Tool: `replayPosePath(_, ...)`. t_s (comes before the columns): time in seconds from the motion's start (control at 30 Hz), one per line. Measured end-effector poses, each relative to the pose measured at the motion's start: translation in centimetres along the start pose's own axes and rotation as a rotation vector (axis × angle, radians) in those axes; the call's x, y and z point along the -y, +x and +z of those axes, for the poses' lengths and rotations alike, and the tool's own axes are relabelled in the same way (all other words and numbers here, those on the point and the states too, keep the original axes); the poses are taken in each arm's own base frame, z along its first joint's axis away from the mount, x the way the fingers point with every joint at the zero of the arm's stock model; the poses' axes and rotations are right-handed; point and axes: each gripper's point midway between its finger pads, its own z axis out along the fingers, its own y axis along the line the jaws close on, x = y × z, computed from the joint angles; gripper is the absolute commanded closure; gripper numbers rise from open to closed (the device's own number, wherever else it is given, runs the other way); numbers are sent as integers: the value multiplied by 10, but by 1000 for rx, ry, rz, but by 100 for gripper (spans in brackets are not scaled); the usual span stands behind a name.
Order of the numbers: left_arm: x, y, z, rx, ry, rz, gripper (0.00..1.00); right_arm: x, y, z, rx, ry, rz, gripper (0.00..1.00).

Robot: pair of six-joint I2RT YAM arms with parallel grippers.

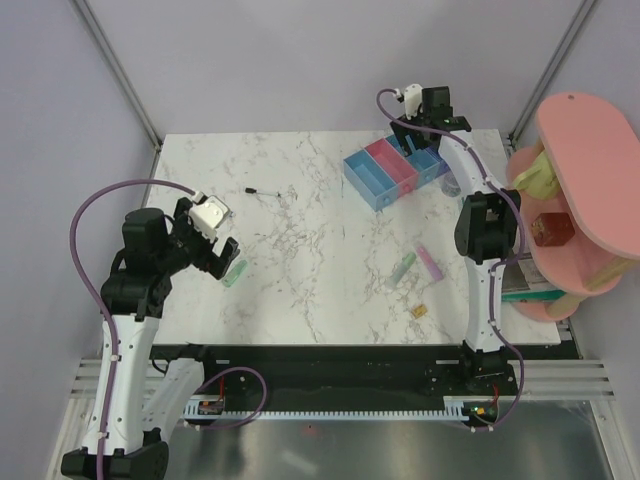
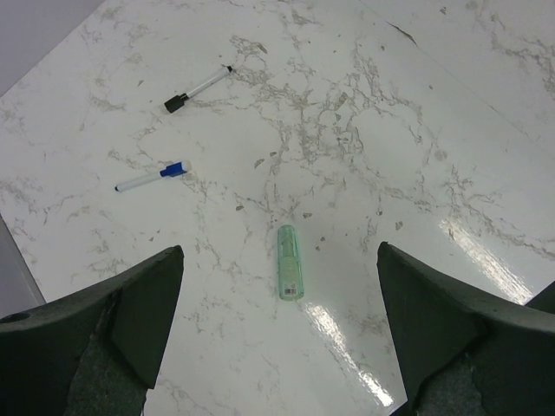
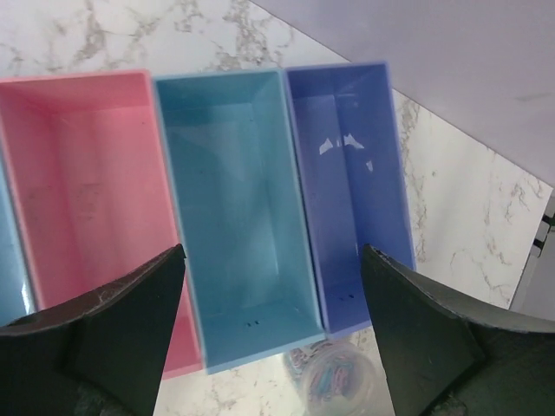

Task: Sort the stationery into containers
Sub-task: Move the storage box to the center of the board.

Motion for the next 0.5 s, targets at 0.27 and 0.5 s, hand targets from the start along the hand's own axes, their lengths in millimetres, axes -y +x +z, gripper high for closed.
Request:
replayPosePath(0.27, -1, 1, 3, -16, 8, -8, 0, -14, 41, 23, -33, -86, 23, 11)
replayPosePath(0.5, -1, 2, 3, -21, 11, -11, 0, -39, 49, 28, -41, -156, 18, 18)
